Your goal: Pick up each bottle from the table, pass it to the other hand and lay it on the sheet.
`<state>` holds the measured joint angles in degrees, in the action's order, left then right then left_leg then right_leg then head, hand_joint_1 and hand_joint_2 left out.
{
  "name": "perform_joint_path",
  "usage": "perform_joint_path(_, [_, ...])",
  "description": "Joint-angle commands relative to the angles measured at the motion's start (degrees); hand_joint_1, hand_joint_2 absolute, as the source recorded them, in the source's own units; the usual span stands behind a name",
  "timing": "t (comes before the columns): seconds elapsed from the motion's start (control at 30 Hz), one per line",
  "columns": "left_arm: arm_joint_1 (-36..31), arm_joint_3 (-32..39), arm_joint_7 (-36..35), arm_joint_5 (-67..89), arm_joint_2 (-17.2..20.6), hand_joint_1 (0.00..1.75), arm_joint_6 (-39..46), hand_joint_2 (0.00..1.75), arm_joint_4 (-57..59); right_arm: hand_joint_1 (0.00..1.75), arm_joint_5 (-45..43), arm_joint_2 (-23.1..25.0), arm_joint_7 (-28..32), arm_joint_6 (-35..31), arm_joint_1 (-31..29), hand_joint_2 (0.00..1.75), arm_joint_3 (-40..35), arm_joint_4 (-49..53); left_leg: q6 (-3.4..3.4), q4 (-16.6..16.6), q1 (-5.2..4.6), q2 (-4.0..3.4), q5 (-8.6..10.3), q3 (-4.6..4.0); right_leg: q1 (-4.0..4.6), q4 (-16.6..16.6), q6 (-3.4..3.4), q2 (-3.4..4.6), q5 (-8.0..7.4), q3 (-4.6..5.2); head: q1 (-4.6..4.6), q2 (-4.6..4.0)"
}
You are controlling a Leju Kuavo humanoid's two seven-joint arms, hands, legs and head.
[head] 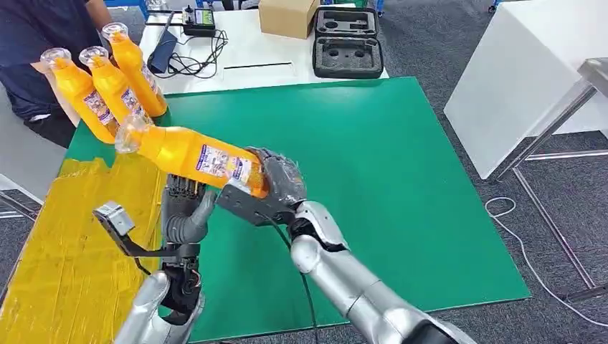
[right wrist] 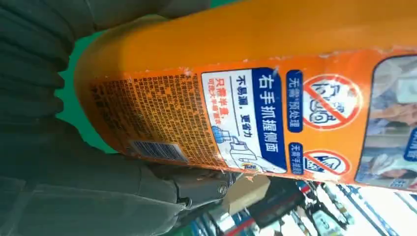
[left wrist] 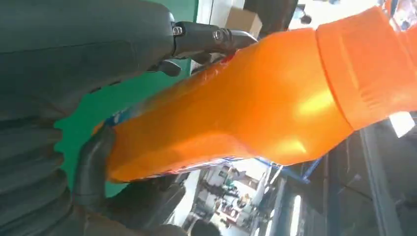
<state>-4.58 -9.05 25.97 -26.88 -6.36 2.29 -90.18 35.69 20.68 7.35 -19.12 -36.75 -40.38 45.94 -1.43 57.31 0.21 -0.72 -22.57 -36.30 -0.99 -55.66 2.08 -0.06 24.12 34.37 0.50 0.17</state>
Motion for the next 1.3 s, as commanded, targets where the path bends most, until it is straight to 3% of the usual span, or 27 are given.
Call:
perform_joint_path(0.03, [2.91, 5.13, -0.03, 0.22, 0.51, 0.00, 0.88, 1.75, -4.70, 1.75, 0.00, -0.68, -2.96, -0.15, -0.52, 1.75, -15.22, 1.43, 0.08, -0.01, 0.07, -0.03, -0.13, 0.24, 0.06, 0.04, -0.11, 0.07, 0.09, -0.22, 0.00, 0.00])
perform_joint_path(0.17, [7.13, 9.34, 0.91, 0.74, 0.23, 0.00, 2.56, 1.75, -8.47, 1.75, -1.73, -0.68, 0.43, 2.05, 3.57, 1.75, -16.16, 3.70, 0.08, 0.00, 0.08, 0.06, -0.16, 0.30, 0.07, 0.04, -0.12, 0.00, 0.13, -0.28, 0.00, 0.00])
perform_joint_path(0.33, [7.71, 9.91, 0.98, 0.79, 0.21, 0.00, 2.64, 1.75, -8.98, 1.75, -1.68, -0.68, 0.66, 2.18, 4.08, 1.75, -16.35, 3.90, 0.06, -0.04, 0.06, -0.04, -0.10, 0.18, 0.06, 0.08, -0.09, 0.07, 0.05, -0.13, 0.00, 0.00])
perform_joint_path(0.4, [12.86, 14.97, 0.59, 1.30, -1.14, 0.00, 1.68, 1.75, -12.75, 1.75, -2.82, -0.68, 3.08, 3.06, 8.26, 1.75, -16.48, 4.13, 0.09, -0.12, 0.08, -0.23, -0.23, 0.43, 0.06, 0.16, -0.12, 0.28, 0.10, -0.35, -0.02, 0.00])
perform_joint_path(0.47, [14.01, 15.54, 0.18, 1.30, -1.13, 0.00, 1.07, 1.75, -13.24, 1.75, -2.78, -0.68, 3.41, 3.10, 9.01, 1.75, -16.78, 3.75, 0.10, -0.06, 0.08, 0.07, -0.14, 0.19, 0.06, 0.07, -0.11, -0.01, 0.12, -0.15, 0.00, 0.00])
perform_joint_path(0.77, [18.61, 15.77, 0.56, 2.23, -1.02, 0.00, -1.41, 1.75, -14.94, 1.75, -3.10, -0.68, 5.06, 2.94, 13.04, 1.75, -17.35, 3.45, 0.12, -0.09, 0.04, 0.03, -0.13, 0.07, 0.03, 0.10, -0.10, 0.01, 0.10, 0.00, 0.00, 0.00])
perform_joint_path(0.8, [19.03, 15.86, 0.67, 2.19, -1.30, 1.64, -1.41, 1.75, -15.46, 1.75, -3.06, -0.68, 5.26, 3.09, 13.27, 1.75, -17.10, 3.54, 0.15, -0.08, 0.07, 0.07, -0.21, 0.24, 0.06, 0.11, -0.14, -0.01, 0.17, -0.18, -0.02, 0.00])
perform_joint_path(0.83, [19.77, 15.82, 1.25, 2.43, -1.52, 1.75, -1.68, 1.75, -16.23, 1.75, -2.77, -0.79, 5.62, 3.27, 13.81, 1.75, -16.72, 3.99, 0.14, -0.09, 0.06, 0.06, -0.19, 0.17, 0.04, 0.11, -0.12, -0.01, 0.15, -0.10, 0.00, 0.00])
perform_joint_path(1.3, [25.01, 17.33, 2.71, 3.80, -5.08, 1.75, -1.80, 1.75, -21.73, 1.75, -1.84, -2.75, 9.52, 5.66, 14.46, 1.75, -16.80, 4.05, 0.15, -0.11, 0.05, 0.14, -0.18, 0.18, 0.04, 0.14, -0.12, -0.09, 0.16, -0.12, -0.02, 0.00])
